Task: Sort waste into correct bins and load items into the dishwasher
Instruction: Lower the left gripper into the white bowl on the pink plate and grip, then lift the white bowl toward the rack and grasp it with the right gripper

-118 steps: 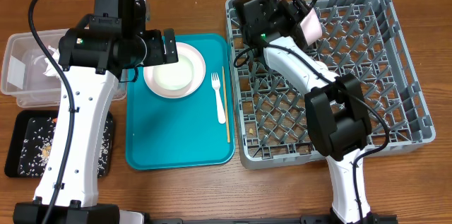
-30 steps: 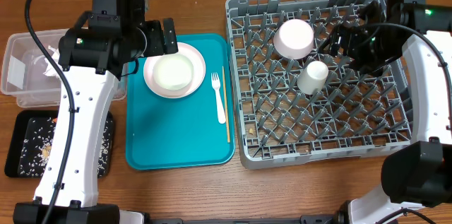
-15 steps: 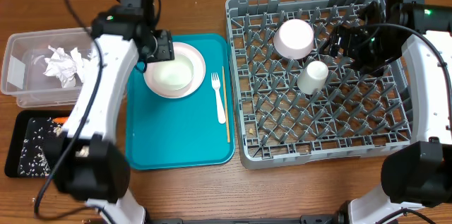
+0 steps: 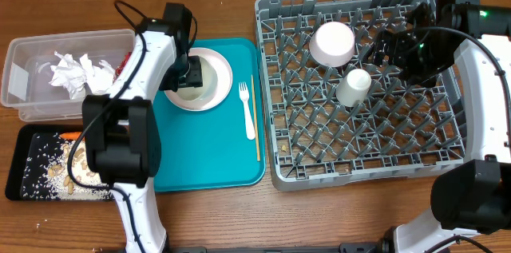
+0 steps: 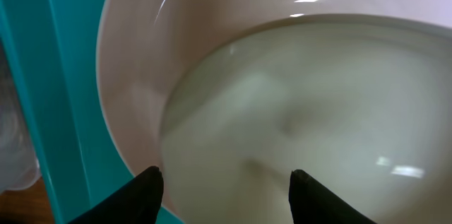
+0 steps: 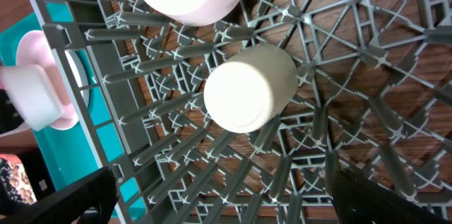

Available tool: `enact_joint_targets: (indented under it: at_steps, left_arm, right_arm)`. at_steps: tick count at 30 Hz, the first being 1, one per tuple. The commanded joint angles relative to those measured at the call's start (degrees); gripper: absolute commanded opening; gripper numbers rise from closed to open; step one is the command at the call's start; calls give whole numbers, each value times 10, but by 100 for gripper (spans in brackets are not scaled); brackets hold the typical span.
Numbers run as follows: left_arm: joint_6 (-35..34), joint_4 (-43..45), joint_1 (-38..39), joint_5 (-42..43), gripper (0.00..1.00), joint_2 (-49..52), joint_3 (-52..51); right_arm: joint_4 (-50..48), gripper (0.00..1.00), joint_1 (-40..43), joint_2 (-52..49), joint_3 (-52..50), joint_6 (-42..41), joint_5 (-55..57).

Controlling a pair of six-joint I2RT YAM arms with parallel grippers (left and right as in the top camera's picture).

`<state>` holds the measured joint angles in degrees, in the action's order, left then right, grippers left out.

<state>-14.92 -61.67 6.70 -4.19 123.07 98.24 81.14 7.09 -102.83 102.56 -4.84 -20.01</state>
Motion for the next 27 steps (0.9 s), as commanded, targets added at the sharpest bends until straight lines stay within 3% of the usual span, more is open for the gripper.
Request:
enact_joint_targets:
  at_steps: [1, 4, 13, 18, 27]
  left_arm:
    - [-5, 5, -4, -3, 55, 33, 8]
    - [-5, 4, -4, -5, 39, 35, 9]
    - [-5, 0, -4, -5, 37, 26, 15]
    - [-5, -14, -4, -5, 4, 26, 34]
    - [-3, -135, -3, -7, 4, 25, 194]
  right_arm:
    - [0, 100, -1, 8, 2, 3, 5]
    - [0, 100, -1, 8, 2, 3, 5]
    - [0, 100, -1, 8, 2, 3, 5]
    - [-2, 100, -1, 8, 2, 3, 5]
    - [-14, 100, 0, 8, 10, 25, -27]
